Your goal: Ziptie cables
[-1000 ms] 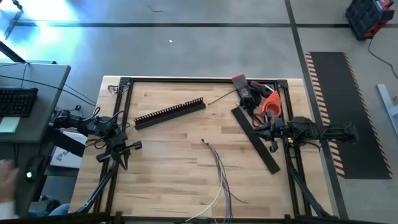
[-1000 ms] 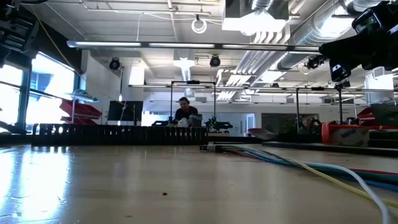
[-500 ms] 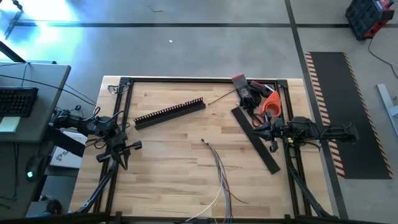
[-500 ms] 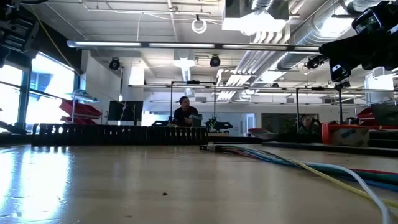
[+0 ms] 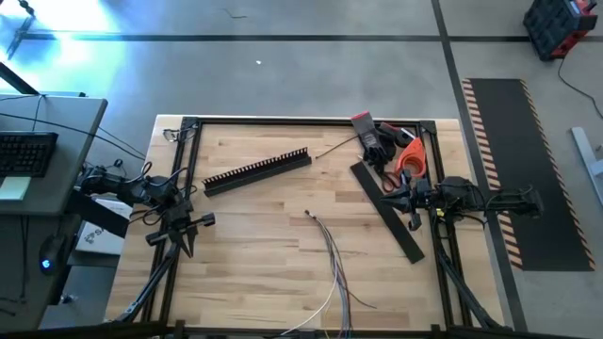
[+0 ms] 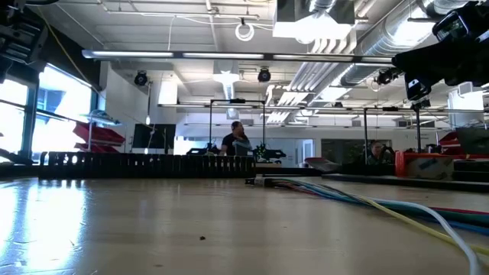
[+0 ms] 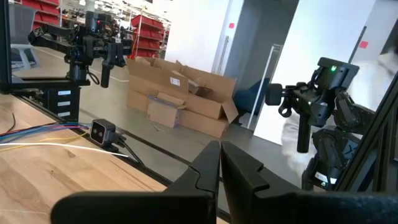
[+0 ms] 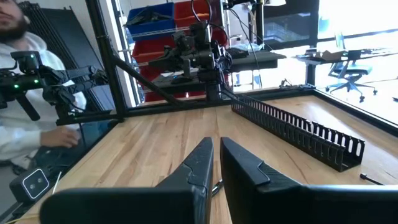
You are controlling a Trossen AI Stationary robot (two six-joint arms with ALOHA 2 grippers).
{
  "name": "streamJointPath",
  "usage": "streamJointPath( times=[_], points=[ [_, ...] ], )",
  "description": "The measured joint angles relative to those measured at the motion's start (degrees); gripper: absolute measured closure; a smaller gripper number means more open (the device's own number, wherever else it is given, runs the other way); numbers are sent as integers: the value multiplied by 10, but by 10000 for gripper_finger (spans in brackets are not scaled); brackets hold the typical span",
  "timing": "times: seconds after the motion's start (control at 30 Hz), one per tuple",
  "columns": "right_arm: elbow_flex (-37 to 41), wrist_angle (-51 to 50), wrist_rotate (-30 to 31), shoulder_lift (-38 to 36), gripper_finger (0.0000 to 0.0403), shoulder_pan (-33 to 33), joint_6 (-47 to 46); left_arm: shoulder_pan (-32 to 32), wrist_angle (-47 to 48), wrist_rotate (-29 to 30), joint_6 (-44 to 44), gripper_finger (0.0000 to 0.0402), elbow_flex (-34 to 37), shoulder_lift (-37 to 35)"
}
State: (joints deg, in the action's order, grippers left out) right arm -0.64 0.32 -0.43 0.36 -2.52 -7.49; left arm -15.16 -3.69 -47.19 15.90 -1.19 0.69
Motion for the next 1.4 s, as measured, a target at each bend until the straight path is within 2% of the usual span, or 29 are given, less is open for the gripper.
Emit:
streamJointPath(
  times=[0.4, 0.57, 0.77, 1.0, 1.07, 1.2, 1.4],
  points=[
    [0, 0, 0, 0, 387, 0, 0, 0, -5, 5, -14, 402, 0, 0],
    [0, 0, 0, 0, 387, 0, 0, 0, -27, 63, -83, 402, 0, 0],
    [0, 0, 0, 0, 387, 0, 0, 0, -81, 144, -86, 402, 0, 0],
    [0, 0, 0, 0, 387, 0, 0, 0, -83, 167, -86, 402, 0, 0],
    [0, 0, 0, 0, 387, 0, 0, 0, -85, 177, -111, 402, 0, 0],
    [0, 0, 0, 0, 387, 0, 0, 0, -112, 301, -149, 402, 0, 0],
    [0, 0, 0, 0, 387, 0, 0, 2, -129, 497, -89, 401, 0, 22]
  ],
)
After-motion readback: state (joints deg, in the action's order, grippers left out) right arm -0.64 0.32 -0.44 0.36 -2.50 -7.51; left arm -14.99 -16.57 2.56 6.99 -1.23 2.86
